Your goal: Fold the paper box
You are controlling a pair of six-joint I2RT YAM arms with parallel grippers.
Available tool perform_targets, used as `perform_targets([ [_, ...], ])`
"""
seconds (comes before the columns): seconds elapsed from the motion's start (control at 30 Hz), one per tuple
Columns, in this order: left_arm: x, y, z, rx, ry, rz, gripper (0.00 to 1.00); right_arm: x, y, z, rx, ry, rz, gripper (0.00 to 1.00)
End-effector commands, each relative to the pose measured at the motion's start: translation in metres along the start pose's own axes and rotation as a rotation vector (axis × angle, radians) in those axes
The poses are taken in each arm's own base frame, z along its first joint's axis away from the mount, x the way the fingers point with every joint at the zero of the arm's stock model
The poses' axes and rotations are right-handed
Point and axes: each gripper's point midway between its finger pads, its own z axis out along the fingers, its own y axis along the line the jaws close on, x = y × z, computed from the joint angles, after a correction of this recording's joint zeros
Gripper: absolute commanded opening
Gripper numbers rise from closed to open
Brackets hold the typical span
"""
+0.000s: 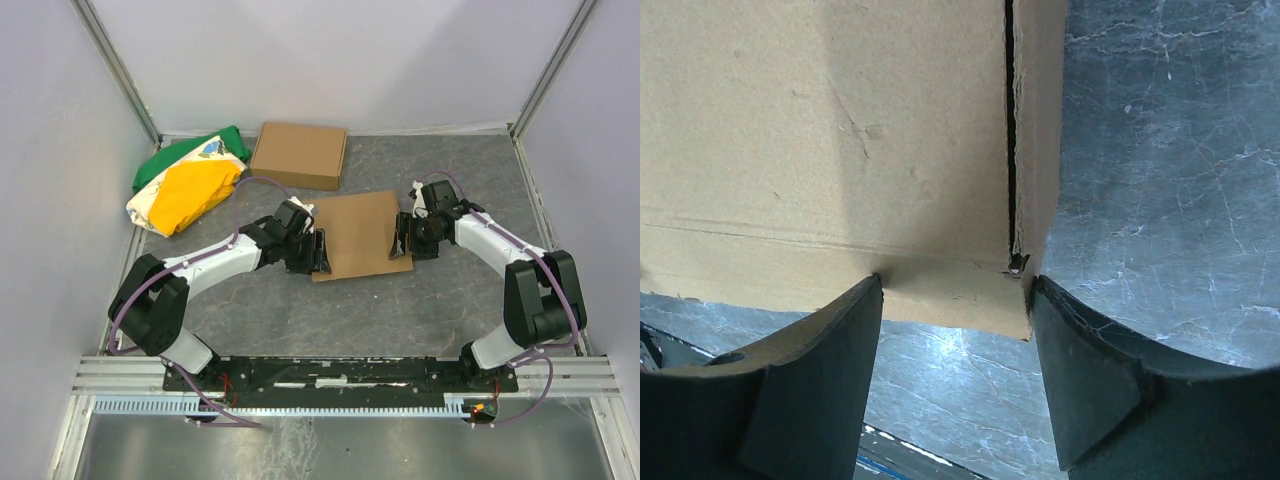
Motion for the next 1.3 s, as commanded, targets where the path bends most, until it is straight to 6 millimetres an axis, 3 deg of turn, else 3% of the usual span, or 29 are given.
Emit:
perform_targets([
  [0.0, -0.028, -0.04, -0.013, 0.148, -0.076, 0.038, 0.62, -0.006, 0.011, -0.001, -0.05, -0.013, -0.011, 0.69],
  [0.27, -0.029, -0.036, -0.014, 0.136, -0.08, 0.037, 0.62, -0.006, 0.011, 0.0, -0.049, -0.01, -0.011, 0.68],
  [0.53, -0.021, -0.008, -0.009, 0.027, -0.072, 0.039, 0.7, -0.006, 0.01, 0.001, -0.045, -0.009, -0.009, 0.68],
  [1.27, -0.008, 0.019, 0.001, -0.053, -0.06, 0.05, 0.66, -0.007, -0.002, -0.001, 0.022, -0.033, -0.011, 0.67],
])
